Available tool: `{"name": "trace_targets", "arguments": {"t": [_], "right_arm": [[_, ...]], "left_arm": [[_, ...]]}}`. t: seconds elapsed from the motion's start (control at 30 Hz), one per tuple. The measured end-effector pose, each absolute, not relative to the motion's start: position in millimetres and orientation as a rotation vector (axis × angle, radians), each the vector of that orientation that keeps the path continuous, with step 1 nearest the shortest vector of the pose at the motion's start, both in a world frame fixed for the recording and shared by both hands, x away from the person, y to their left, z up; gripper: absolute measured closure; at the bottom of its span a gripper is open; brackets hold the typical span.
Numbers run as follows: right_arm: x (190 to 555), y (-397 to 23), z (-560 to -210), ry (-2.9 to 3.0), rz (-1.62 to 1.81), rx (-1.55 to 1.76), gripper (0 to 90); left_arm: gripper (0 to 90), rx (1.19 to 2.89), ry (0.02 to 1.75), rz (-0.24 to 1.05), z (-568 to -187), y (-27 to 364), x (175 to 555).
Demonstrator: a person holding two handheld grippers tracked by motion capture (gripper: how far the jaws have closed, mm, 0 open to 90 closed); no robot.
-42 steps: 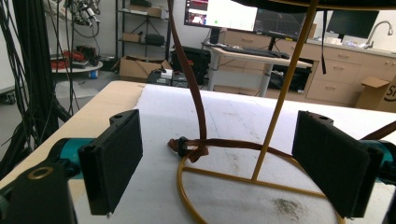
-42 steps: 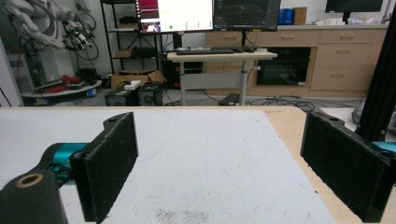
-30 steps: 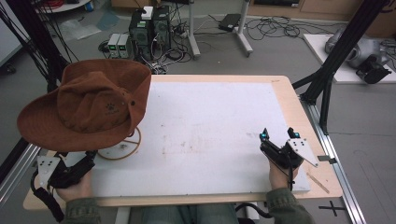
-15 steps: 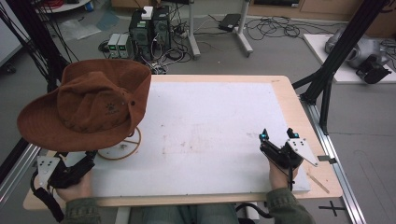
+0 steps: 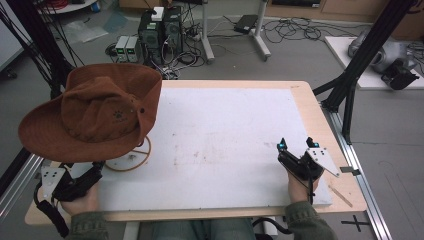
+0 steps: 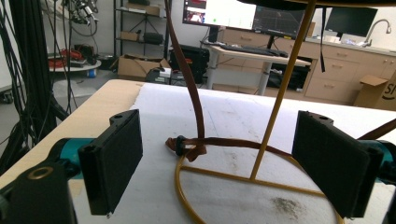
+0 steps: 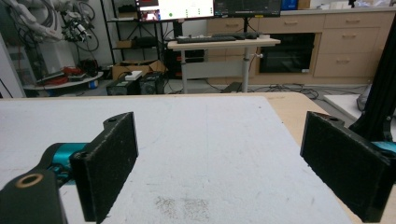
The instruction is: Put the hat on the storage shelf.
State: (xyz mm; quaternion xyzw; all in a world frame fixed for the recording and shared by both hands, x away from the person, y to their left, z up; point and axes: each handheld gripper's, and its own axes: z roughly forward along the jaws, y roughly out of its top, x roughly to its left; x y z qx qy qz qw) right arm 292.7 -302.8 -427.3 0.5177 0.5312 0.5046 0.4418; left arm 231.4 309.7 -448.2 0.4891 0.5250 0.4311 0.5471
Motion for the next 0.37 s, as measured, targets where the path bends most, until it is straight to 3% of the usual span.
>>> {"name": "trace_targets", "arguments": {"t": [0.37], "right_arm": [[292.8, -302.5, -427.9, 1.326, 1.268, 1.283, 10.9]], "left_arm": [[16.4, 1.166, 1.234, 1.021, -447.7, 307.5, 232.3]]}}
